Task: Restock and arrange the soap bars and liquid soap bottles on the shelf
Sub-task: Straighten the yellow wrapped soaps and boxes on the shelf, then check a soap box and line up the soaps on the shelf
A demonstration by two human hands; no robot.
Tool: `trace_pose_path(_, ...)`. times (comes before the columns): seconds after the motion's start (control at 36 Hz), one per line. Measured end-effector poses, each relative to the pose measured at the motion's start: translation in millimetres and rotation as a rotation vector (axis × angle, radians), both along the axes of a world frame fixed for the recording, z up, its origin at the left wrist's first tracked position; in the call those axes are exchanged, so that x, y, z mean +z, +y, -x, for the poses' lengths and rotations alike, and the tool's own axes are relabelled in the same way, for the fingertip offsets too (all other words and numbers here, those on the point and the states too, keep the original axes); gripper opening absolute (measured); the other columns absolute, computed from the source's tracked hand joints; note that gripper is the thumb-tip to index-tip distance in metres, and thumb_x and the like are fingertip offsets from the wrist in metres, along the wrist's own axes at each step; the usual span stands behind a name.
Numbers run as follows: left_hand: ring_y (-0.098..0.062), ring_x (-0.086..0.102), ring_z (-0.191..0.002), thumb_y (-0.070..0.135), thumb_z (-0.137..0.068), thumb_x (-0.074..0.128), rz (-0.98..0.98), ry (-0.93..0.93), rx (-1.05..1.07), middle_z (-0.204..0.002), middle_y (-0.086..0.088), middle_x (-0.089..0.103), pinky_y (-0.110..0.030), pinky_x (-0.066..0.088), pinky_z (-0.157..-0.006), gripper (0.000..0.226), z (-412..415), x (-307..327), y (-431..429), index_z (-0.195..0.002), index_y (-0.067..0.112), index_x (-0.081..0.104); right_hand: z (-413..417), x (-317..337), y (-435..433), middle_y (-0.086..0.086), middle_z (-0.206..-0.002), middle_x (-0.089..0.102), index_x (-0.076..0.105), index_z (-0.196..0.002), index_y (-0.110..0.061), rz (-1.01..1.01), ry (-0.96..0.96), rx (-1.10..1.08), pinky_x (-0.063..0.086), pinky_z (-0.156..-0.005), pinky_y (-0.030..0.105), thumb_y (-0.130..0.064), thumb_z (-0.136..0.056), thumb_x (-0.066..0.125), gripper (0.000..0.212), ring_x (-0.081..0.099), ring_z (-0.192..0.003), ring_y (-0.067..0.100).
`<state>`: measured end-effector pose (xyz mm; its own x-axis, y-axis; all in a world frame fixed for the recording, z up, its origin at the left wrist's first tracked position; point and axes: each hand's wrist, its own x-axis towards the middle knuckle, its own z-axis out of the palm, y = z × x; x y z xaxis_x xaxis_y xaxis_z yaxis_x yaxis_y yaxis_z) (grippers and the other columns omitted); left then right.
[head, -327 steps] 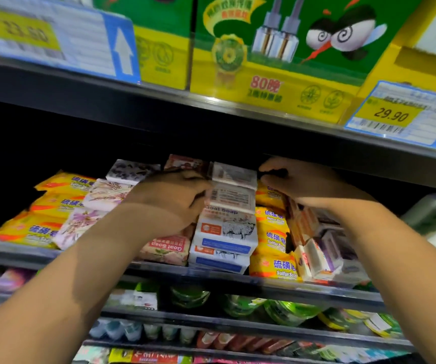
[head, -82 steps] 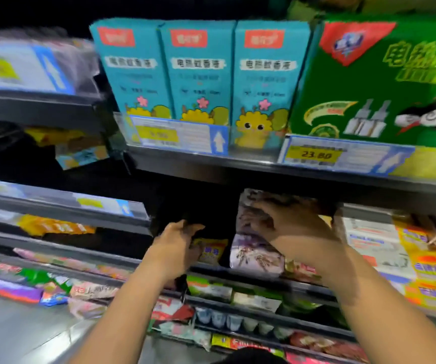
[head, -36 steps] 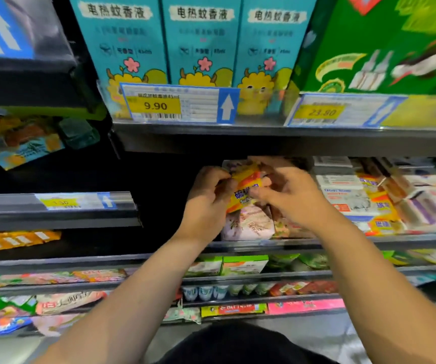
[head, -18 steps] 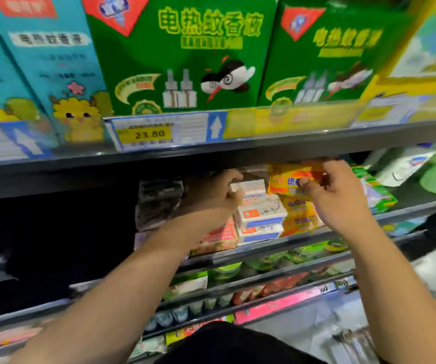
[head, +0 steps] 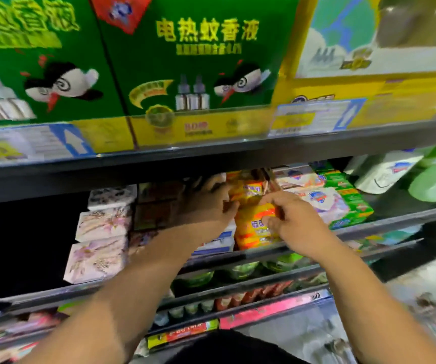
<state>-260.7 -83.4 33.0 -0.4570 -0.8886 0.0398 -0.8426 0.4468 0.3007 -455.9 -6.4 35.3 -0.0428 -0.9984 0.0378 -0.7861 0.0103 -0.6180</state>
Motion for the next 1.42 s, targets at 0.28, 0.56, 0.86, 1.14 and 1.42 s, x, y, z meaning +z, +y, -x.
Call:
trace_pose_path(0.28, -0.016, 0.024, -0.143, 0.057, -0.098, 0.038, 0.035, -0.053, 0.001, -0.156, 0.018, 0.026, -0.04, 0.021, -0.114, 0.047, -1, 7, 6, -0.141, 0.04, 0.044, -4, -12, 0, 0.009, -0.116, 0.056, 0.072, -0.107, -0.02, 0.1, 0.557, 0.023, 0.051, -0.09, 0.038, -0.025, -0.077, 0.079, 0.031, 0.052, -0.105, 0.033)
trace_pose_path(0.56, -0.017, 0.029, -0.14, 0.059, -0.095, 0.037, 0.058, -0.044, 0.013, -0.152, 0.016, 0.034, -0.045, 0.024, -0.115, 0.046, -1, 1, 4, -0.138, 0.043, 0.044, -18, -23, 4, -0.001, -0.089, 0.07, 0.077, -0.09, -0.025, 0.238, 0.56, -0.027, 0.051, -0.078, 0.035, -0.013, -0.065, 0.085, 0.029, 0.058, -0.089, 0.029)
trace_pose_path(0.86, -0.023, 0.039, -0.135, 0.06, -0.096, 0.037, 0.043, -0.035, 0.013, -0.146, 0.01, 0.044, -0.042, 0.027, -0.111, 0.045, -5, 1, 5, -0.137, 0.042, 0.039, -12, -32, 18, 0.004, -0.108, 0.072, 0.078, -0.106, -0.022, 0.333, 0.471, -0.049, 0.051, -0.09, 0.039, -0.012, -0.075, 0.08, 0.032, 0.058, -0.1, 0.03)
trace_pose_path(1.14, -0.024, 0.033, -0.141, 0.059, -0.097, 0.041, -0.075, -0.042, 0.055, -0.156, 0.008, 0.035, -0.043, 0.025, -0.116, 0.054, 0, 7, 4, -0.146, 0.039, 0.032, 52, -1, 43, 0.008, -0.091, 0.066, 0.073, -0.096, -0.015, 0.487, 0.406, -0.365, 0.037, -0.079, 0.036, -0.006, -0.077, 0.073, 0.021, 0.053, -0.087, 0.035)
trace_pose_path(1.42, -0.019, 0.045, -0.13, 0.044, -0.094, 0.059, -0.137, 0.122, -0.018, -0.148, 0.006, 0.041, -0.032, 0.038, -0.108, 0.045, 48, 29, 20, -0.138, 0.036, 0.049, 103, -13, 52, 0.0, -0.114, 0.058, 0.068, -0.121, -0.021, 0.302, 0.223, -0.333, 0.032, -0.092, 0.028, -0.029, -0.08, 0.081, 0.043, 0.051, -0.107, 0.028)
